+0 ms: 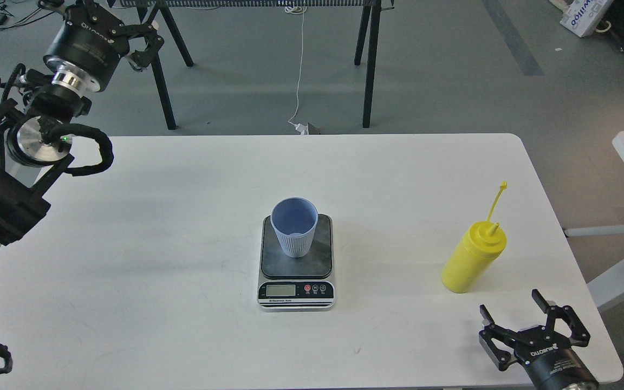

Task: Pour seasoning into cup on scale with both arms

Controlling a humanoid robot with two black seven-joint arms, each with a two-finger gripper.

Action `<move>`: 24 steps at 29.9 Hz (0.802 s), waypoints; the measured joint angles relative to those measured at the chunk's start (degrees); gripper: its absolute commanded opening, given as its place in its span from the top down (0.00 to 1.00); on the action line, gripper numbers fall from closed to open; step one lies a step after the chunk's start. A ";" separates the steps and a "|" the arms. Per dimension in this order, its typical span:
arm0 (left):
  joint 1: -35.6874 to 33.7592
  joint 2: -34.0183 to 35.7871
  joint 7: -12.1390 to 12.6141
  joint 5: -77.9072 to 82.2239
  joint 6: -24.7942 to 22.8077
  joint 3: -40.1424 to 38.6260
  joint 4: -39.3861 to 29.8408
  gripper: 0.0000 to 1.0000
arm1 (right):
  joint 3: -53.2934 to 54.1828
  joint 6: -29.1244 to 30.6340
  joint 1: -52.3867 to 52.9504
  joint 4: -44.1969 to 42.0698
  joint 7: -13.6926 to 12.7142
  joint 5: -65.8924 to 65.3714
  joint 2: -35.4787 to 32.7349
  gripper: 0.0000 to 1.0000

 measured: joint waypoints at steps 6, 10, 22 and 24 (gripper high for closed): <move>-0.07 0.90 0.08 0.00 -0.07 0.13 0.18 0.00 | 8.48 0.00 8.56 -2.67 0.08 -1.83 -8.47 0.01; -0.29 1.14 0.14 0.06 -0.18 0.22 0.62 0.00 | 9.92 0.00 22.11 -10.16 0.08 -5.67 -10.39 0.01; 0.73 1.81 0.60 0.15 -0.97 0.29 2.00 0.00 | -4.69 0.00 58.50 -35.26 -0.94 -13.88 -2.97 0.01; 0.92 1.92 0.68 0.15 -1.02 0.32 2.58 0.00 | -5.74 0.00 61.58 -38.87 -0.94 -13.84 0.01 0.01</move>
